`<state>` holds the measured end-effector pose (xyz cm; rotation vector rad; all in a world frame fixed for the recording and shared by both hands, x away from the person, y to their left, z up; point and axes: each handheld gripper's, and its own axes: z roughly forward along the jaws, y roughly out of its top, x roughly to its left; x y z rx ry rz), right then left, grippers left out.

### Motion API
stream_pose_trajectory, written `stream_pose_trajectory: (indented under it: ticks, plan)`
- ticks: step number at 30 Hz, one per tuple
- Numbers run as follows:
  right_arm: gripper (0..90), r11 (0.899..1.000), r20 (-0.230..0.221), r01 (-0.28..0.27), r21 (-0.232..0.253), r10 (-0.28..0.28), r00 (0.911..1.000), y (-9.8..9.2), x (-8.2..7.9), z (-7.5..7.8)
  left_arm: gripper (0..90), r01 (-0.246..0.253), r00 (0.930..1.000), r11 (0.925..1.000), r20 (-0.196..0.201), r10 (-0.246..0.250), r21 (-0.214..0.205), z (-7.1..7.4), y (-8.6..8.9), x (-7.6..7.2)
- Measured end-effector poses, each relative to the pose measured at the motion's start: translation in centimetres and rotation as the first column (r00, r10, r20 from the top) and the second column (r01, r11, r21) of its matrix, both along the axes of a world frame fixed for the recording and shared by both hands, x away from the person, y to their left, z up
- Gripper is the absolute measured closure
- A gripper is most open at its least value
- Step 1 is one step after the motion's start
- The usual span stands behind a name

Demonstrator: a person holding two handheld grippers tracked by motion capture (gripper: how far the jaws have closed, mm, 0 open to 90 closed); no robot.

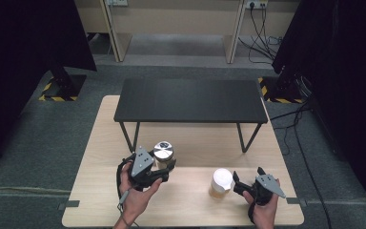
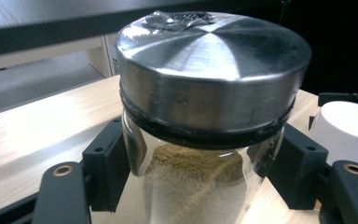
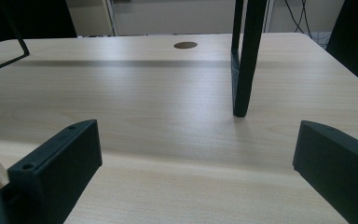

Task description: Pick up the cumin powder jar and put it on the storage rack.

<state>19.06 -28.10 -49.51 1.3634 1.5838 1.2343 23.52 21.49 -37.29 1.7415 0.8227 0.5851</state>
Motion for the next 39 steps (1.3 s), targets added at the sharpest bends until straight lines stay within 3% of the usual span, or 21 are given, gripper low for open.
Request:
stream_pose_trajectory:
  ticks: [7,18,22,28,36,39]
  plan:
    - [1.1,1.000,0.001,0.000,-0.002,0.000,1.0000,0.0,0.0,0.0,30.0,0.005,0.9999,1.0000,-0.012,-0.005,-0.003,1.9,0.2,0.2]
    - [1.1,1.000,0.003,-0.003,-0.006,0.003,1.0000,0.2,-0.1,0.0,30.0,-0.007,1.0000,0.9990,0.001,0.007,0.044,6.4,-0.3,0.6]
    - [1.1,1.000,0.001,-0.006,-0.008,0.006,1.0000,0.3,0.0,0.0,30.0,-0.002,0.9999,0.9991,0.011,0.002,0.042,7.3,-0.2,0.9]
    - [1.1,1.000,0.000,-0.006,-0.002,0.006,1.0000,0.1,0.0,0.0,30.1,-0.037,0.9990,0.9981,0.026,0.036,0.048,9.3,-0.2,1.8]
    - [1.1,1.000,0.001,-0.007,0.000,0.007,1.0000,0.1,0.0,0.0,30.1,-0.079,0.9958,0.9954,0.051,0.076,0.055,10.7,-0.5,2.9]
    - [1.1,1.000,0.001,-0.007,-0.001,0.007,1.0000,0.2,0.0,0.0,30.1,-0.096,0.9944,0.9934,0.049,0.093,0.063,11.4,-0.7,3.9]
